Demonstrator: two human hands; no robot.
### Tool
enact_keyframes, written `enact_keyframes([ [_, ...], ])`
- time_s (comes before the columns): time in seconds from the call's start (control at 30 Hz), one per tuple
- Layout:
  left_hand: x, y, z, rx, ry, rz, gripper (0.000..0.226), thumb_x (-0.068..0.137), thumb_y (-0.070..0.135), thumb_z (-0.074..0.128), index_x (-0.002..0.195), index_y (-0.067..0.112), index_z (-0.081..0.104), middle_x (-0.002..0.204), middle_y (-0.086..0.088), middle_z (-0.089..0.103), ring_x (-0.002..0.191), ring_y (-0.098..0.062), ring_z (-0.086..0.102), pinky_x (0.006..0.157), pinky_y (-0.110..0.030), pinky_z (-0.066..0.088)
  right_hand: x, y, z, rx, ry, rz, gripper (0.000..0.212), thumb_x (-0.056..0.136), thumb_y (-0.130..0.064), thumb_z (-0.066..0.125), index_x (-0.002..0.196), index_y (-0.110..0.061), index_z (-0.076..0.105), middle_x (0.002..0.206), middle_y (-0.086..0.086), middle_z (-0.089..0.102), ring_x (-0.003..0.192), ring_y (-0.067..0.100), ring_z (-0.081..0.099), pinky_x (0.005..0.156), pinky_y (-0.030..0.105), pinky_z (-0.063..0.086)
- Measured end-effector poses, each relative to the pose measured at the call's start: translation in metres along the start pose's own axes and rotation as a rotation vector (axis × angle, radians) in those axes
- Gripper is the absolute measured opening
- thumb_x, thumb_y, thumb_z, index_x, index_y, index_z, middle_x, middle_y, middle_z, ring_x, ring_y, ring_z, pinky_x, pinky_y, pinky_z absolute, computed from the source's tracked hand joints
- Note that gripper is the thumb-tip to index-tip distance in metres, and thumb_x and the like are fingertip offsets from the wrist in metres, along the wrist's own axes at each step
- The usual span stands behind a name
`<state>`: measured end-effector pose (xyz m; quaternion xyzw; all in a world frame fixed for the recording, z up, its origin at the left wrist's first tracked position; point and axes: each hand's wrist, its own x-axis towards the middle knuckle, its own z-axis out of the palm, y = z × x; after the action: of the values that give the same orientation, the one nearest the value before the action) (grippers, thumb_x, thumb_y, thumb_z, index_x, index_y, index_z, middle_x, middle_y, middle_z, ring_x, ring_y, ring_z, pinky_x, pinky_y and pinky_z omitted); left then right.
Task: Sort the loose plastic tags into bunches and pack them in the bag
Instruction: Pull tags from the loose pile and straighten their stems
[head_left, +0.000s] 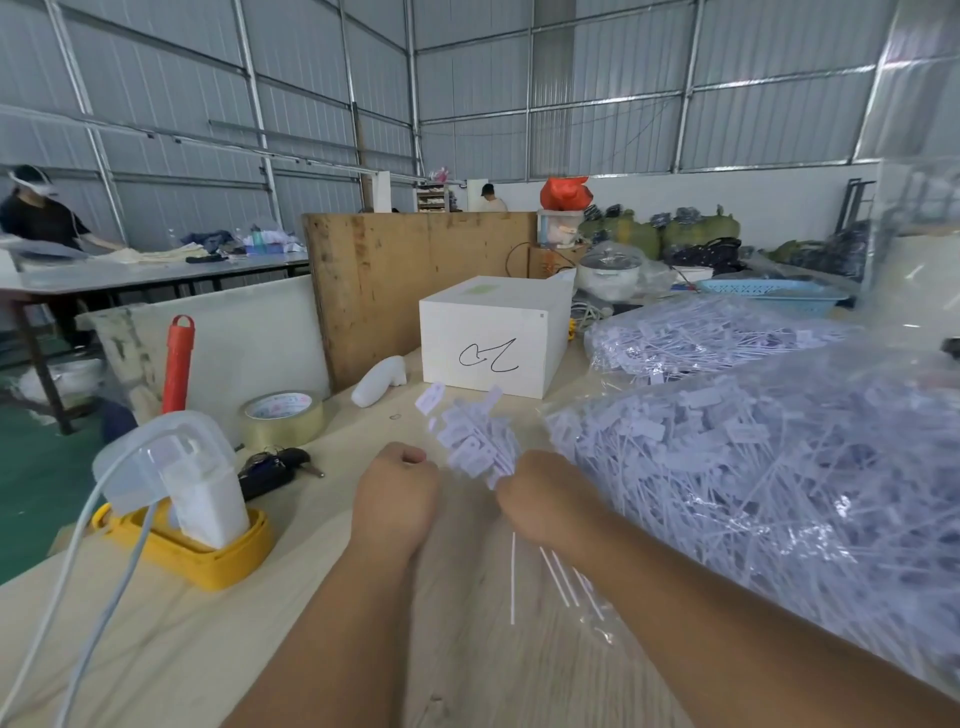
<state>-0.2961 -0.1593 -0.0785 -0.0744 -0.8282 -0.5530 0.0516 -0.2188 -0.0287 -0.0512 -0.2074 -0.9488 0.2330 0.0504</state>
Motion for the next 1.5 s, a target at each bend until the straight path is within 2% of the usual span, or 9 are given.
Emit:
enact_keyframes([
  [0.3, -0.060, 0.051, 0.019, -0.378, -0.359, 0.061, 0.021, 0.095, 0.041, 0.055, 0.097, 0.022, 0.063, 0.095, -0.003, 0.073, 0.083, -0.018, 0.067, 0.076, -0.034, 0.048, -0.050, 0.036, -0.045, 0.831, 0.104, -0.055, 0.009, 0.086, 0.000, 0.042, 0.088, -0.009, 0.041, 0.059, 0.009, 0.054, 0.047, 0.020, 0.048, 0.048, 0.031, 0.042],
  [0.5, -0.129, 0.118, 0.047, -0.537, -0.688, 0.314, 0.066, 0.065, 0.064, 0.064, 0.119, 0.028, 0.057, 0.089, -0.007, 0.071, 0.073, -0.022, 0.067, 0.078, -0.036, 0.054, -0.091, 0.074, -0.077, 0.938, 0.178, -0.132, 0.018, 0.095, -0.005, 0.046, 0.111, 0.001, 0.048, 0.071, 0.012, 0.049, 0.046, 0.014, 0.042, 0.044, 0.027, 0.037],
  [0.67, -0.154, 0.176, 0.065, -0.745, -0.597, 0.268, 0.107, 0.049, 0.068, 0.070, 0.141, 0.025, 0.038, 0.136, -0.005, 0.056, 0.117, -0.029, 0.060, 0.102, -0.055, 0.045, -0.125, 0.110, -0.097, 0.955, 0.295, -0.211, 0.009, 0.094, -0.009, 0.050, 0.086, -0.010, 0.046, 0.063, 0.003, 0.050, 0.051, 0.017, 0.043, 0.054, 0.030, 0.040],
  [0.83, -0.166, 0.221, 0.082, -0.792, -0.561, 0.466, 0.091, 0.056, 0.073, 0.060, 0.140, 0.046, 0.039, 0.140, 0.013, 0.050, 0.129, -0.014, 0.049, 0.101, -0.050, 0.045, -0.148, 0.153, -0.107, 0.914, 0.294, -0.182, 0.012, 0.095, -0.009, 0.050, 0.084, -0.009, 0.046, 0.058, -0.001, 0.049, 0.054, 0.017, 0.043, 0.059, 0.032, 0.040],
  [0.93, -0.177, 0.237, 0.097, -0.634, -0.507, 0.649, 0.061, 0.069, 0.074, 0.056, 0.127, 0.055, 0.051, 0.127, 0.030, 0.055, 0.114, 0.009, 0.053, 0.092, -0.028, 0.047, -0.156, 0.173, -0.099, 0.877, 0.284, -0.142, 0.012, 0.099, -0.011, 0.047, 0.086, -0.011, 0.046, 0.059, 0.000, 0.050, 0.055, 0.014, 0.043, 0.054, 0.021, 0.038],
  [1.07, -0.186, 0.236, 0.122, -0.438, -0.353, 0.758, 0.017, 0.097, 0.040, 0.054, 0.095, 0.035, 0.071, 0.097, 0.024, 0.064, 0.090, 0.017, 0.054, 0.074, -0.004, 0.038, -0.155, 0.186, -0.093, 0.887, 0.249, -0.085, 0.020, 0.100, -0.020, 0.049, 0.094, -0.002, 0.044, 0.063, 0.000, 0.053, 0.056, 0.013, 0.046, 0.057, 0.019, 0.038],
  [1.23, -0.176, 0.231, 0.129, -0.484, -0.312, 0.551, 0.021, 0.096, 0.038, 0.053, 0.091, 0.031, 0.072, 0.088, 0.020, 0.068, 0.085, 0.001, 0.062, 0.081, -0.048, 0.056, -0.154, 0.192, -0.091, 0.838, 0.238, -0.095, 0.018, 0.100, -0.026, 0.046, 0.097, -0.008, 0.046, 0.068, -0.005, 0.057, 0.065, 0.015, 0.049, 0.067, 0.028, 0.042],
  [1.4, -0.171, 0.225, 0.126, -0.551, -0.296, 0.479, 0.021, 0.095, 0.036, 0.057, 0.082, 0.030, 0.072, 0.060, 0.022, 0.057, 0.050, 0.003, 0.047, 0.062, -0.030, 0.039, -0.155, 0.187, -0.089, 0.831, 0.278, -0.147, 0.014, 0.100, -0.025, 0.048, 0.089, -0.018, 0.044, 0.069, -0.021, 0.063, 0.065, -0.003, 0.056, 0.065, 0.020, 0.047],
  [1.5, -0.180, 0.224, 0.124, -0.584, -0.362, 0.543, 0.022, 0.094, 0.025, 0.059, 0.077, 0.032, 0.072, 0.082, 0.023, 0.068, 0.070, 0.010, 0.058, 0.070, -0.022, 0.041, -0.158, 0.187, -0.089, 0.825, 0.309, -0.140, 0.013, 0.100, -0.024, 0.050, 0.086, -0.024, 0.048, 0.073, -0.020, 0.066, 0.071, 0.003, 0.061, 0.069, 0.021, 0.049],
])
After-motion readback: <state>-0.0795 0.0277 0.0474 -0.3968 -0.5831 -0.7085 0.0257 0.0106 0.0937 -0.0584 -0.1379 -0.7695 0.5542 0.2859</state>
